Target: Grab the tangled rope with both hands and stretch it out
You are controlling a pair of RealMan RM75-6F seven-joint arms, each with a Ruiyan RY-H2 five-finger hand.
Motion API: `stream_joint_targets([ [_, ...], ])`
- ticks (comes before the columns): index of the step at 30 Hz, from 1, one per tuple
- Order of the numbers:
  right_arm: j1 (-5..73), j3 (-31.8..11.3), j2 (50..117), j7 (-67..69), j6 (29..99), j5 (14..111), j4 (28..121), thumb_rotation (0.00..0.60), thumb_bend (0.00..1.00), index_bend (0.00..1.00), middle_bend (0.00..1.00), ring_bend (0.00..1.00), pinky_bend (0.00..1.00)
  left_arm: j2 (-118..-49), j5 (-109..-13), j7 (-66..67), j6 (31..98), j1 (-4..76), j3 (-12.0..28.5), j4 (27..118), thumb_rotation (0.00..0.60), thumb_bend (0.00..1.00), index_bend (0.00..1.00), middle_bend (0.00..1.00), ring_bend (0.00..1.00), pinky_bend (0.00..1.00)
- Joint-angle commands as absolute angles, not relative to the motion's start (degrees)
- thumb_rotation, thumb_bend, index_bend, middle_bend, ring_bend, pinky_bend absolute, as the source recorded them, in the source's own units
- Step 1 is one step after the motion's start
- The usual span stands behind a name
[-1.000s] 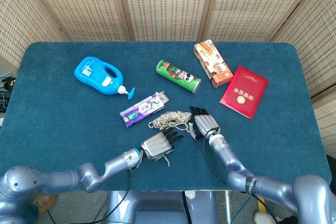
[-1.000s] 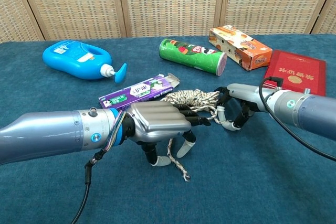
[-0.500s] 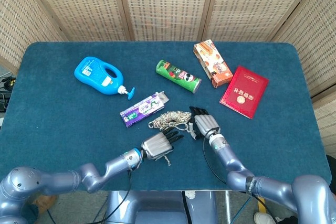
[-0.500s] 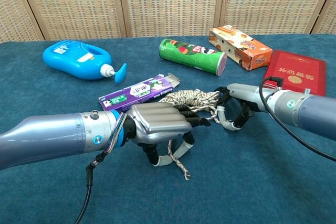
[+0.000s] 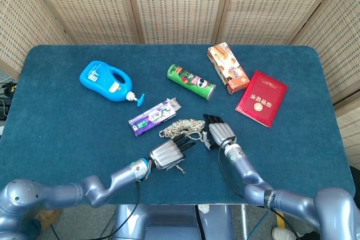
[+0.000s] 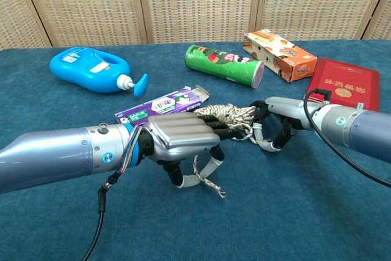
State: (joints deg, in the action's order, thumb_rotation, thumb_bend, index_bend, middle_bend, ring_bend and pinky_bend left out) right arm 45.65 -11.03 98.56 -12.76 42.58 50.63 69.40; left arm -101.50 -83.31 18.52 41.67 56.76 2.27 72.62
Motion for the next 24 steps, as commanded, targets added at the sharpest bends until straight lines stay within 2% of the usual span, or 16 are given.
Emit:
stream_joint_targets([
  [1,45.44,-11.09,98.2,-12.79,43.07,50.82,69.88,0.6,0.43,0.69,0.0,0.0,0.0,-99.06,-83.99,18.04,43.22,55.9,1.85,74.95,0.6,0.48,0.75,0.0,0.0,0.0],
  [12,44.65,-11.16,95.9,-14.97,46.11,50.65,72.33,0.6,0.43,0.7,0.0,0.0,0.0,-86.19,-84.34,13.09,48.53,50.27,-1.32,81.34,0.6,0.5,0.76,0.0,0.0,0.0],
  [17,44.2,-10.82,94.17,-18.02,48.03,49.25,73.38,0.6,0.43,0.7,0.0,0.0,0.0,-80.68,-84.64,7.57,51.86,46.4,-3.18,80.0,0.6,0.5,0.76,0.0,0.0,0.0],
  [24,43.26,-10.19,91.86,-20.21,49.67,48.27,75.34,0.6,0.43,0.7,0.0,0.0,0.0,-78.16,-86.33,1.25,54.32,43.66,-4.66,76.1,0.6,0.5,0.76,0.0,0.0,0.0],
])
